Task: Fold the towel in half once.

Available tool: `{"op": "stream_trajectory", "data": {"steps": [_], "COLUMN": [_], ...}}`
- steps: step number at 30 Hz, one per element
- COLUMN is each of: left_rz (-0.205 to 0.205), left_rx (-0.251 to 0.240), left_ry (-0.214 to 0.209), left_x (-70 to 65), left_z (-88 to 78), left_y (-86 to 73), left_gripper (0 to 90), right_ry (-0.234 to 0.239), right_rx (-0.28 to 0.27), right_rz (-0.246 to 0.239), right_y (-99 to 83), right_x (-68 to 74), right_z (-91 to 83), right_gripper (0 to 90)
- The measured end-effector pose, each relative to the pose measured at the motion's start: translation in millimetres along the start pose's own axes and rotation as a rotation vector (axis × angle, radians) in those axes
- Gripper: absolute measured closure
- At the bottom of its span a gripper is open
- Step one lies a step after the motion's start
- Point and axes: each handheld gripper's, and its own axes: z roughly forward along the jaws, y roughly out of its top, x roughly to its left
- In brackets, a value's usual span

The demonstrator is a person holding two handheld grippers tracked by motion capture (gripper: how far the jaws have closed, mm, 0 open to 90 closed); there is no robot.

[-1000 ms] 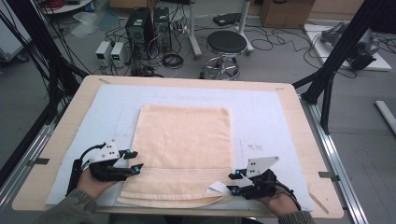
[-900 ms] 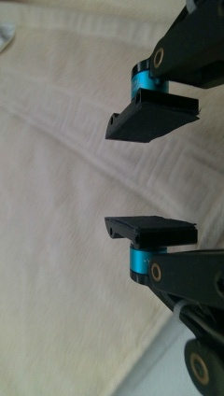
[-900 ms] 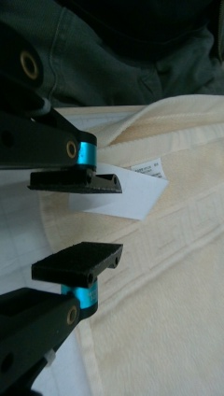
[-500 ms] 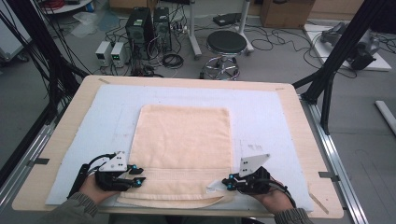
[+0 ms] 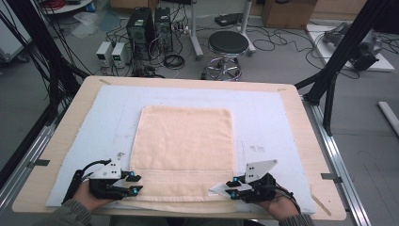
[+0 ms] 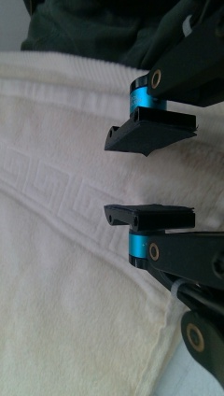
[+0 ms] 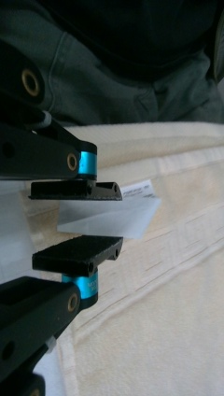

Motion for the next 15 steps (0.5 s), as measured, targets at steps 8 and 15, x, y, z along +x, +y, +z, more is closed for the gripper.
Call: {"op": "stream_trajectory", "data": {"steps": [8, 15], "left_rz": [0.044, 0.097], "left_rx": [0.037, 0.048], "left_ry": [-0.033, -0.006], "left_x": [-5.8, -10.4], "left_z": [3.8, 6.1], "left_y": [-4.1, -3.0], "left_gripper": [62.5, 74.0], "right_ry": [0.040, 0.028], "right_rx": [0.052, 0.059], "right_rz": [-0.044, -0.030], "right_y": [-3.2, -4.0], "right_x": [5.9, 4.5], "right_z": [18.4, 21.7], "right_gripper": [63.6, 84.5]}}
